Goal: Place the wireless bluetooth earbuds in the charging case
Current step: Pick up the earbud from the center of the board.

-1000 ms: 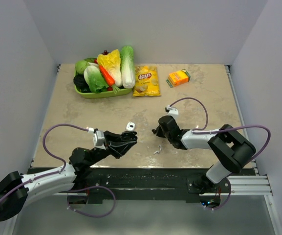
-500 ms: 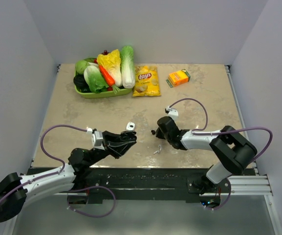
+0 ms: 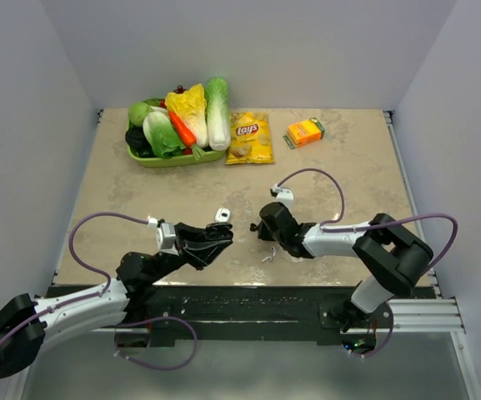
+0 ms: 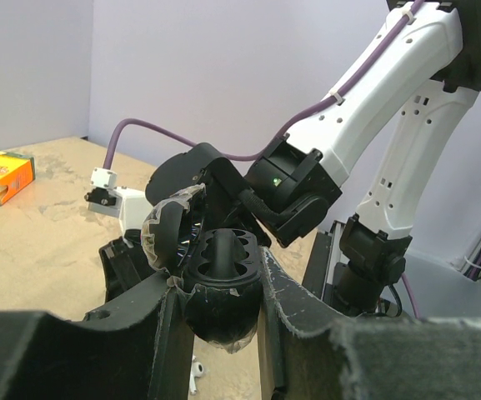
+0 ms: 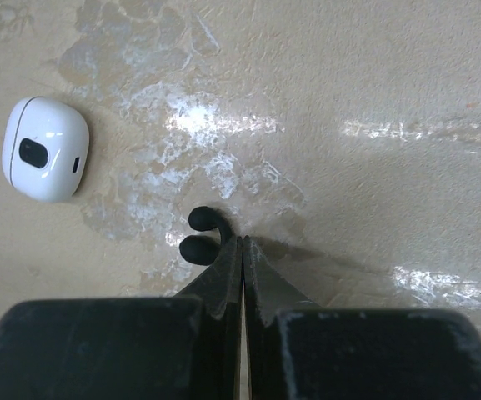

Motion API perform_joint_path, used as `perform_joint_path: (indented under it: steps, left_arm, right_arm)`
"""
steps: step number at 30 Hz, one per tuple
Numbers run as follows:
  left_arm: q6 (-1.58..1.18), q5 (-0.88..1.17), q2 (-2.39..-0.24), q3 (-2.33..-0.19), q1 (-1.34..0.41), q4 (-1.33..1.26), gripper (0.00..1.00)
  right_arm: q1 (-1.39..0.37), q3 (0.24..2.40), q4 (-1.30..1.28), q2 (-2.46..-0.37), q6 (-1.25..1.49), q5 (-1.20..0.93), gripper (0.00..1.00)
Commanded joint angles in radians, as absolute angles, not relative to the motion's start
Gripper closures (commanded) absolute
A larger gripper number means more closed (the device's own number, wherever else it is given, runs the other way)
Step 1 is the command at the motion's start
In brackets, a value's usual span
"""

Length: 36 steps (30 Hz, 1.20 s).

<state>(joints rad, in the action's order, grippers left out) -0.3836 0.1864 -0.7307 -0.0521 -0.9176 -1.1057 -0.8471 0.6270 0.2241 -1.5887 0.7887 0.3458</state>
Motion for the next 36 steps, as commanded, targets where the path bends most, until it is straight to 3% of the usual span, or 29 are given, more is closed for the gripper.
perform_joint_path:
  steps: [1, 12, 17, 19, 24, 28, 36]
  left_arm:
    - [-0.391, 0.19, -0.732, 0.028, -0.92, -1.167, 1.0]
    - [-0.407, 0.196, -0.736, 0.038, -0.92, -1.189, 1.0]
    - [-0.408, 0.196, -0.73, 0.041, -0.92, -1.187, 1.0]
    - [-0.407, 0.196, -0.724, 0.041, -0.92, -1.184, 1.0]
    - [-0.397, 0.186, -0.712, 0.041, -0.92, -1.172, 1.0]
    - [-0.396, 0.187, -0.707, 0.038, -0.92, -1.169, 1.0]
    - [-0.39, 0.183, -0.681, 0.026, -0.92, -1.121, 1.0]
  right_arm:
    - [-0.873, 0.635, 0.14, -1.611, 0.801, 0.298, 1.0]
    - [-0.928, 0.678, 0.15, -1.655, 0.792, 0.267, 1.0]
    - [-0.931, 0.677, 0.111, -1.553, 0.741, 0.287, 0.99]
    - [-0.931, 0.681, 0.088, -1.481, 0.674, 0.279, 0.91]
    - [-0.931, 0.722, 0.077, -1.44, 0.517, 0.23, 0.59]
    - [-0.93, 0.764, 0.092, -1.496, 0.451, 0.164, 0.51]
    - [-0.931, 0.827, 0.107, -1.598, 0.388, 0.11, 0.52]
